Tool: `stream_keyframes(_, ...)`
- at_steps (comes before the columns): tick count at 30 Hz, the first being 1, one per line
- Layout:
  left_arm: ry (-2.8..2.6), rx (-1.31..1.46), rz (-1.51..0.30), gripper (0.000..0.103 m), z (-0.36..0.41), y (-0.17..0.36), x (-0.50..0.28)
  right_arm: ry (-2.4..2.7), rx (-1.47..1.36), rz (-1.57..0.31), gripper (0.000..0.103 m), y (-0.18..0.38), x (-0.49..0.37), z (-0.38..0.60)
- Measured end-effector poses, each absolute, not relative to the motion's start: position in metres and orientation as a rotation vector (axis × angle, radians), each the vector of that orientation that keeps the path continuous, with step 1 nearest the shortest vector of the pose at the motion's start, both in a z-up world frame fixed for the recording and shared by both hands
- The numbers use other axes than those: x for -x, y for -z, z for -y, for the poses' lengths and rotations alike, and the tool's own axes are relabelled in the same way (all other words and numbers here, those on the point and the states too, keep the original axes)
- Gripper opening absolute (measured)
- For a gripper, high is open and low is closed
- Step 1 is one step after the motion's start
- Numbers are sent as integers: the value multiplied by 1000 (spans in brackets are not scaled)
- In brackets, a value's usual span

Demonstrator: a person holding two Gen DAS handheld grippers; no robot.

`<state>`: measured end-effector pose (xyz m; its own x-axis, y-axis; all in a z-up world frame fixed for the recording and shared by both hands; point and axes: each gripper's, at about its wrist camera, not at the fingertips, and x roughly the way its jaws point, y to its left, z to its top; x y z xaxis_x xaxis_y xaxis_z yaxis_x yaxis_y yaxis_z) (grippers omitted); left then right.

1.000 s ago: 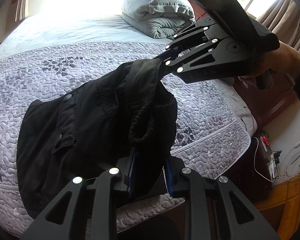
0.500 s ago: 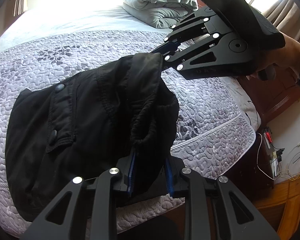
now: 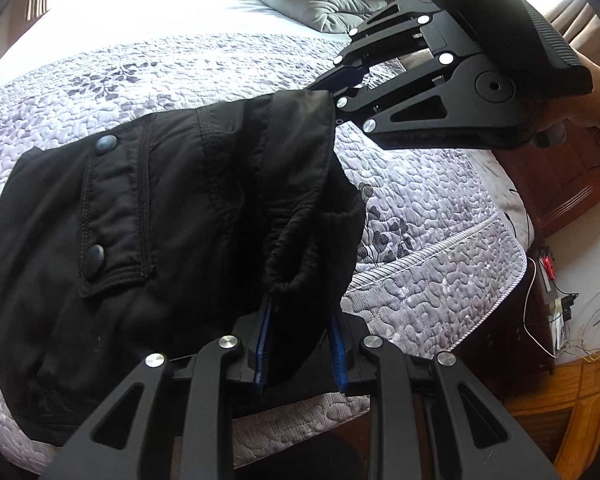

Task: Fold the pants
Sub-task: 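Lower the folded pants onto the quilt with both grippers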

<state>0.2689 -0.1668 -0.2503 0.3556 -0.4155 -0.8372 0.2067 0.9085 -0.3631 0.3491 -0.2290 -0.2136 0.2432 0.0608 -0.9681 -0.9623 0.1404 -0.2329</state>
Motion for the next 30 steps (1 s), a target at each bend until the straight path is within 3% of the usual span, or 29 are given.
stream_keyframes(30,368,84,-1188,25,197,292,-275,-954,1183,-1056,14,271,-354,247)
